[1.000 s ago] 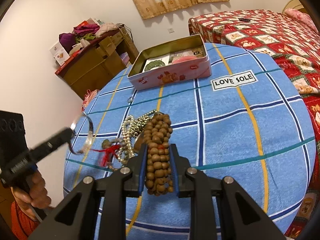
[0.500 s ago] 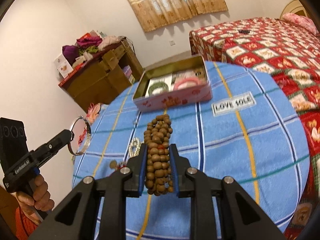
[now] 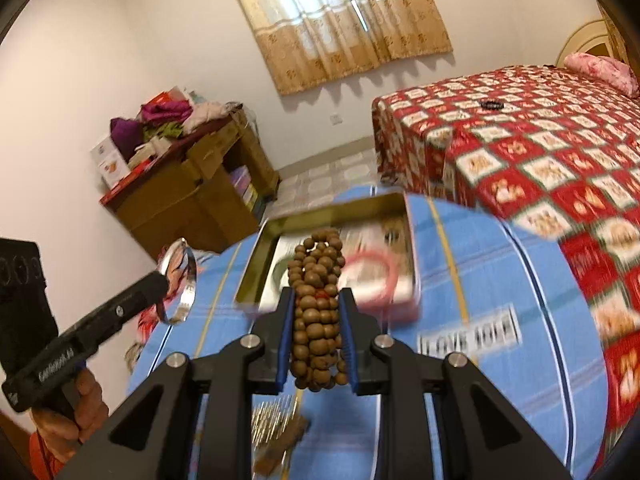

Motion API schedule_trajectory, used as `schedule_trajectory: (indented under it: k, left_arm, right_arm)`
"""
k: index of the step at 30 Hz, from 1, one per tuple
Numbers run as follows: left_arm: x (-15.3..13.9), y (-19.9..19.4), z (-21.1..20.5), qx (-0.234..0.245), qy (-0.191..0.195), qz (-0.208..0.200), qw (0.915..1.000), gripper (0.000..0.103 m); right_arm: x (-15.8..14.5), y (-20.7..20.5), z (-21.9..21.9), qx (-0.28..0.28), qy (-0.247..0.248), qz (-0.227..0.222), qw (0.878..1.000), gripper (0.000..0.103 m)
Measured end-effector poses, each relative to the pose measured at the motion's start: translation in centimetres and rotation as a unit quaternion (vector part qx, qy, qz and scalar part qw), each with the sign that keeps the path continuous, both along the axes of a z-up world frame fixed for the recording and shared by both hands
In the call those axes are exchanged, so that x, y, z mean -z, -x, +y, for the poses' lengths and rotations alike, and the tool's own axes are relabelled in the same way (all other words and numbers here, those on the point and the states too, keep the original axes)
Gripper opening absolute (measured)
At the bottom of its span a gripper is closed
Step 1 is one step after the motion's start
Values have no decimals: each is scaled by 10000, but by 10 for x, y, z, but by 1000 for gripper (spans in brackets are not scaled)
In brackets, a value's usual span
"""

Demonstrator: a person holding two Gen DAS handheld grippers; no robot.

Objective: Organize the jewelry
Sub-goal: 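Carry both items into the pink tin and open both tools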

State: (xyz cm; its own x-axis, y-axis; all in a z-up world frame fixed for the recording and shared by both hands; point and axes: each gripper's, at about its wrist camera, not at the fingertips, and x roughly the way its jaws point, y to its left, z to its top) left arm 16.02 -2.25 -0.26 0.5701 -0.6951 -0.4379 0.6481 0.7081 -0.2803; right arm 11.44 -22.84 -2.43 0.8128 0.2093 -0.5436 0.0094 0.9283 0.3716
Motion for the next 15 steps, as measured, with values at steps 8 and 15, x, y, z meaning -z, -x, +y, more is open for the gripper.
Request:
schedule_trajectory:
  k: [8,15]
  left_arm:
    - [36,-67,-39,-82,-451,179,9988,5]
    - [61,-90,-54,-224,-852,406,9953,5]
  right_arm:
    - [35,-82,-16,171,-153,291,9993,25]
    - [52,-98,-12,322,79,386,9987,25]
